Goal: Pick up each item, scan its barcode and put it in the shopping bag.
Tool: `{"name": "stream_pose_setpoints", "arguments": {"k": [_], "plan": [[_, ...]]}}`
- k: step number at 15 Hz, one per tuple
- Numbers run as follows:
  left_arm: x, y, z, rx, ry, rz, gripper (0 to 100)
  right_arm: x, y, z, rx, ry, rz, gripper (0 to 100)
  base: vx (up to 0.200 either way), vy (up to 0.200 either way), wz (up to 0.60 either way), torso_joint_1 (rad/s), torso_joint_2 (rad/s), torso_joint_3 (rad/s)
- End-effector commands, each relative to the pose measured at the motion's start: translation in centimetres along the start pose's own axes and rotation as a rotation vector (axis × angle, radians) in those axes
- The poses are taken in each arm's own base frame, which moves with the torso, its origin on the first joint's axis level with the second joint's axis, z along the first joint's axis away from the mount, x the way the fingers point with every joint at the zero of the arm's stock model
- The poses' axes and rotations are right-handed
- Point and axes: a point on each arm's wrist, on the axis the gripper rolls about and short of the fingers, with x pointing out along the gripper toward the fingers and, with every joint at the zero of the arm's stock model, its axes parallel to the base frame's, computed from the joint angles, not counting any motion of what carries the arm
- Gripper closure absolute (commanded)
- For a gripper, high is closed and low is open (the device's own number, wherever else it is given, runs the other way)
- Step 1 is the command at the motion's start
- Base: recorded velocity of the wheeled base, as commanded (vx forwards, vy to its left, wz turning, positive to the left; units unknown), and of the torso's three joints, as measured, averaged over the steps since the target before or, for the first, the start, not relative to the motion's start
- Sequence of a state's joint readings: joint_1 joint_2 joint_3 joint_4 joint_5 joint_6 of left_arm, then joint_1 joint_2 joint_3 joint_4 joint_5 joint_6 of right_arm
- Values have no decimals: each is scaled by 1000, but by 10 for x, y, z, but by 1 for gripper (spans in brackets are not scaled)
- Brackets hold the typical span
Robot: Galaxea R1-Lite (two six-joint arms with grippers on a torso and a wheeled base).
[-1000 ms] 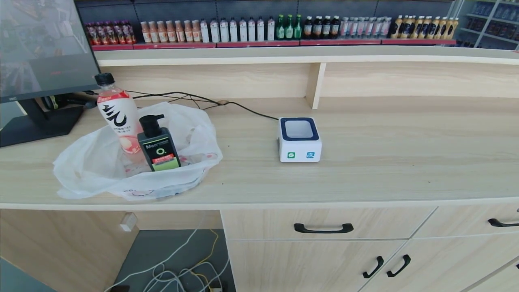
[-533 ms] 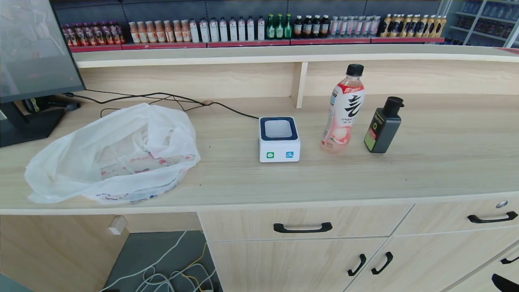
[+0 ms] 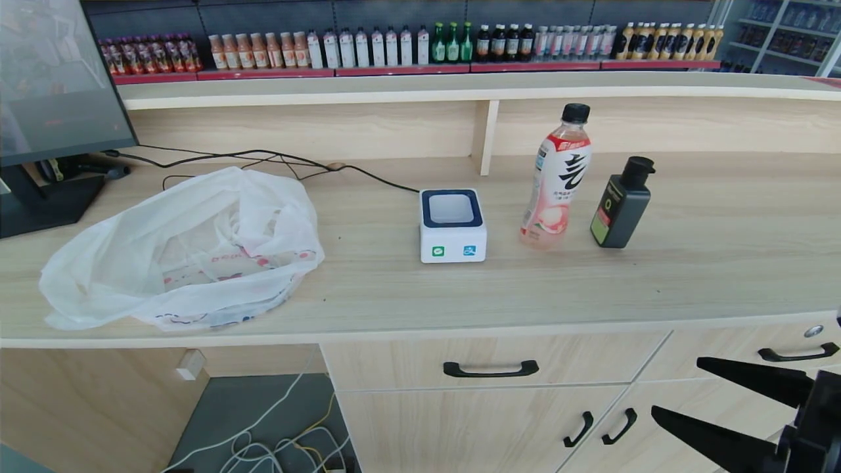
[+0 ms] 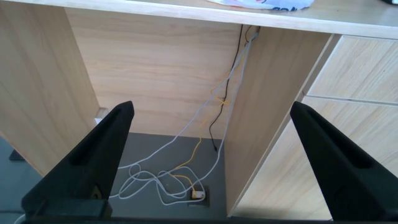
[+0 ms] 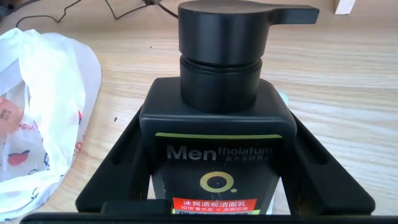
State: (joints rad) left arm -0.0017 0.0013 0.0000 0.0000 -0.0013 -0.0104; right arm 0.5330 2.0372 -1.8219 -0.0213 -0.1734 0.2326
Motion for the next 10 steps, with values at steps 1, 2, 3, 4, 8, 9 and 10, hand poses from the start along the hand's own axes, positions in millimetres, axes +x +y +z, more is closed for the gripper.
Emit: {"name": "stream_pose_setpoints", "arguments": {"k": [1,2,3,4,8,9,10], "plan": [[0,0,0,0,0,0,0,1,1,-2,-1,7,1,100,0,0,0,0,0,0],[0,0,0,0,0,0,0,1,1,-2,-1,6,3,100,0,0,0,0,0,0],[0,0,0,-2,0,1,0,1,1,-2,-1,5,3,100,0,0,0,0,0,0],[0,0,0,-2,0,0,0,2,1,-2,-1,6,3,100,0,0,0,0,0,0],[0,0,0,0,0,0,0,1,3,-3,-2,9,8,100,0,0,0,0,0,0],[0,0,0,0,0,0,0,1,3,-4,-2,10,8,100,0,0,0,0,0,0],[0,0,0,0,0,0,0,1,3,-4,-2,10,8,100,0,0,0,0,0,0]]}}
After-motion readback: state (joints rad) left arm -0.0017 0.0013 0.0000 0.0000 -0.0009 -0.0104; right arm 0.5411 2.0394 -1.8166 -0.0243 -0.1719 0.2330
